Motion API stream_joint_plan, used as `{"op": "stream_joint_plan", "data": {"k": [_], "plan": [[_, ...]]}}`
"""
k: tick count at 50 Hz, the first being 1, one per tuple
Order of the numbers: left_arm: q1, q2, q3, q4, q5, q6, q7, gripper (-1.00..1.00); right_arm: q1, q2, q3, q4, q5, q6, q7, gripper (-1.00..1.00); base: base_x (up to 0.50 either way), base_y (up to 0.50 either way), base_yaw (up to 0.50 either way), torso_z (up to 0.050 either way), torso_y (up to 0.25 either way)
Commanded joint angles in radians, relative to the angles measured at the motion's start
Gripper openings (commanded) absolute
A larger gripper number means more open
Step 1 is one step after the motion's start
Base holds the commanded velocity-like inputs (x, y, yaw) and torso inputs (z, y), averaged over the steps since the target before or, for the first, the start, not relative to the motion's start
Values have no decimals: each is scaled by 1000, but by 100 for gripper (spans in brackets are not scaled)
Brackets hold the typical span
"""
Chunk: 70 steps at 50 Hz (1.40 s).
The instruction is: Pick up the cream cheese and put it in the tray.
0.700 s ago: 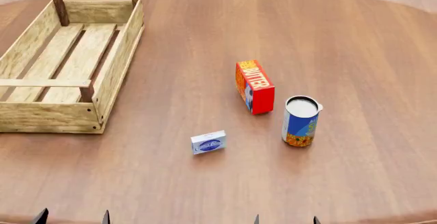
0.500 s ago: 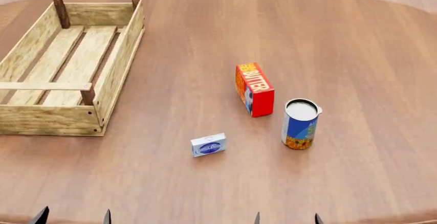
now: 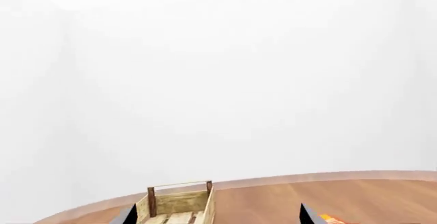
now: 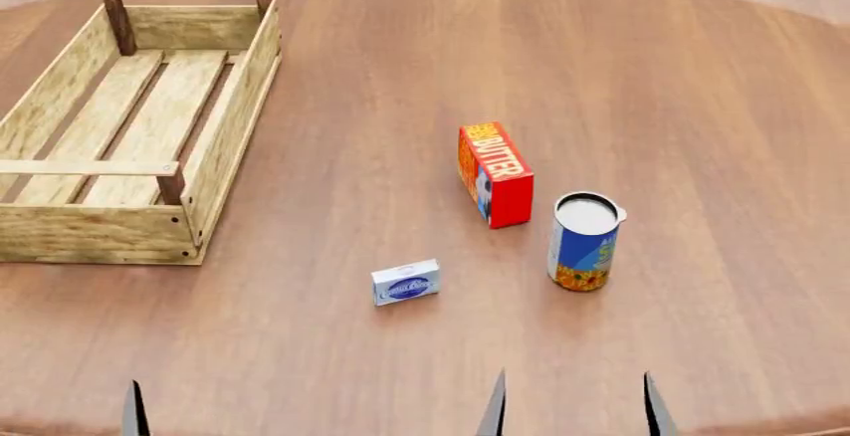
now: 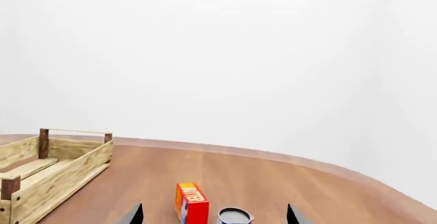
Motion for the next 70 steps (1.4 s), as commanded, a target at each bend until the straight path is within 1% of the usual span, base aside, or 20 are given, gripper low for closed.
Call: {"op": "stream_joint_plan", "data": {"k": [1,6,9,13,16,44,70], "plan": [[124,-17,36,199,104,106,-66,100,-85,19,-39,-231,-92,-19,62,100,0,0,0,0,0],[166,-26,31,257,127,156,-98,100,-122,31,-67,-308,-135,-59,75,100,0,0,0,0,0],[177,-30,28,265,141,180,-117,100,-135,44,-86,-322,-165,-96,85,100,0,0,0,0,0],[193,-40,30,276,142,214,-137,100,-153,63,-109,-327,-258,-179,119,100,0,0,0,0,0],[198,-43,30,275,157,236,-152,100,-157,74,-114,-322,-269,-210,133,100,0,0,0,0,0],[138,-76,-1,238,124,185,-203,100,-130,109,-118,-277,-233,-210,166,100,0,0,0,0,0],[117,-91,25,217,138,149,-223,100,-112,120,-134,-261,-240,-175,181,100,11,46,0,0,0]]}}
